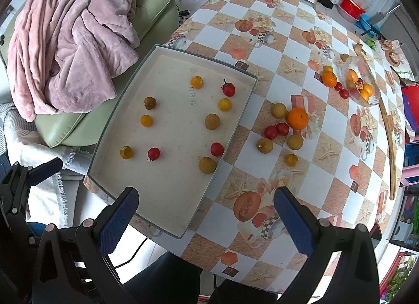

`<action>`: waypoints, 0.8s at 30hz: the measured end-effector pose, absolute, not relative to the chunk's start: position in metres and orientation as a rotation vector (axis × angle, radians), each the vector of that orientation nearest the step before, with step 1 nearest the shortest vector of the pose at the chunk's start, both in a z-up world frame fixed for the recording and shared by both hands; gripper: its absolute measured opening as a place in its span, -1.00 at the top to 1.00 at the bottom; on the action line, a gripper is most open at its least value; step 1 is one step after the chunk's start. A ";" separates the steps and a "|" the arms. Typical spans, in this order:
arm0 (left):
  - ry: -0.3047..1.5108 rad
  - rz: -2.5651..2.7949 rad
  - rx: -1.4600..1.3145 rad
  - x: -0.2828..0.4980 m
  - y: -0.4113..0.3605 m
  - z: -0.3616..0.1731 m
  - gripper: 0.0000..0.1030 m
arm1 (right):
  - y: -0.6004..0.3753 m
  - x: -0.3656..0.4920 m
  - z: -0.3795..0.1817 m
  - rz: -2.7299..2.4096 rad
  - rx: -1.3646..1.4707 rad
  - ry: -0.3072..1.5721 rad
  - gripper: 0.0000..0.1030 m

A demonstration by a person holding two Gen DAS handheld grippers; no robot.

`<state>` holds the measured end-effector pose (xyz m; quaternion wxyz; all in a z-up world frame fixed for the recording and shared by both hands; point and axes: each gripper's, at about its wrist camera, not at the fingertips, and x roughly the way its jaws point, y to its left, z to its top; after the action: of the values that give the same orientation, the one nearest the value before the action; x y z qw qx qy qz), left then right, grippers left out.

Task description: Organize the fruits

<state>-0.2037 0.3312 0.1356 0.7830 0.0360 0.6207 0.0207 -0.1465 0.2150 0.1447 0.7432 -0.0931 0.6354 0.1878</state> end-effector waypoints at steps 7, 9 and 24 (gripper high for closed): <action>1.341 0.045 0.078 -0.203 0.330 0.136 -0.96 | 0.215 -0.146 0.145 0.411 -0.204 1.392 -1.00; 1.340 0.045 0.077 -0.203 0.330 0.136 -0.96 | 0.215 -0.146 0.145 0.411 -0.204 1.391 -1.00; 1.349 0.039 0.072 -0.199 0.330 0.135 -0.96 | 0.215 -0.146 0.145 0.412 -0.204 1.392 -1.00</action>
<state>-0.1992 0.3299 0.1352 0.7801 0.0333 0.6245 0.0180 -0.1455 0.2151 0.1450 0.7433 -0.0933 0.6351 0.1881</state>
